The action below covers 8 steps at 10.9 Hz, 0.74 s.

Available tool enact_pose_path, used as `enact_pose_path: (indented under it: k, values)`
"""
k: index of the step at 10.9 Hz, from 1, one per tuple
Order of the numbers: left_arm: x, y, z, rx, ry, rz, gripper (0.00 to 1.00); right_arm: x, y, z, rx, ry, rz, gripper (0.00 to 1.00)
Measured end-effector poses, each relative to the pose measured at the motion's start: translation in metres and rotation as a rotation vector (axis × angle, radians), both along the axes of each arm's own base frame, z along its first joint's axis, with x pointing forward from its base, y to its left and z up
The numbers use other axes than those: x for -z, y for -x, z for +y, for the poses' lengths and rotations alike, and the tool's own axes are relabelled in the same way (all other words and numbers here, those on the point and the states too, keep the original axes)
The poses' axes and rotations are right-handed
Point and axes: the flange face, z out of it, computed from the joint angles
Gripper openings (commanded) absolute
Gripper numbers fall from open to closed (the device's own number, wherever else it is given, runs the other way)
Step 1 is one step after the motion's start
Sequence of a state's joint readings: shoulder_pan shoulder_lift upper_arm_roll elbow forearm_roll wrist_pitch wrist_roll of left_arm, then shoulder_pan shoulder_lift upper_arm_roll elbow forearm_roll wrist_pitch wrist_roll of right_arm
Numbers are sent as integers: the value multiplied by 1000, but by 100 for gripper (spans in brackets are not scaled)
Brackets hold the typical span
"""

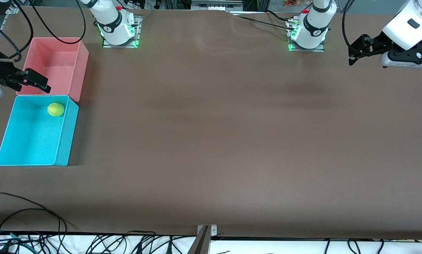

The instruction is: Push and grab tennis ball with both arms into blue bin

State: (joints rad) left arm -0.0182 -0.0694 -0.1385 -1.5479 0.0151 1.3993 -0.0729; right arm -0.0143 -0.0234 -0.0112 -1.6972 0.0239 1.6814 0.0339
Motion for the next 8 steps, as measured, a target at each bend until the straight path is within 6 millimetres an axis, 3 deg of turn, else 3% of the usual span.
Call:
enact_pose_path:
  k: [8]
  values:
    - [0,1,1,-14,-2,7,100,-5,5,-4,3,-1,7,100]
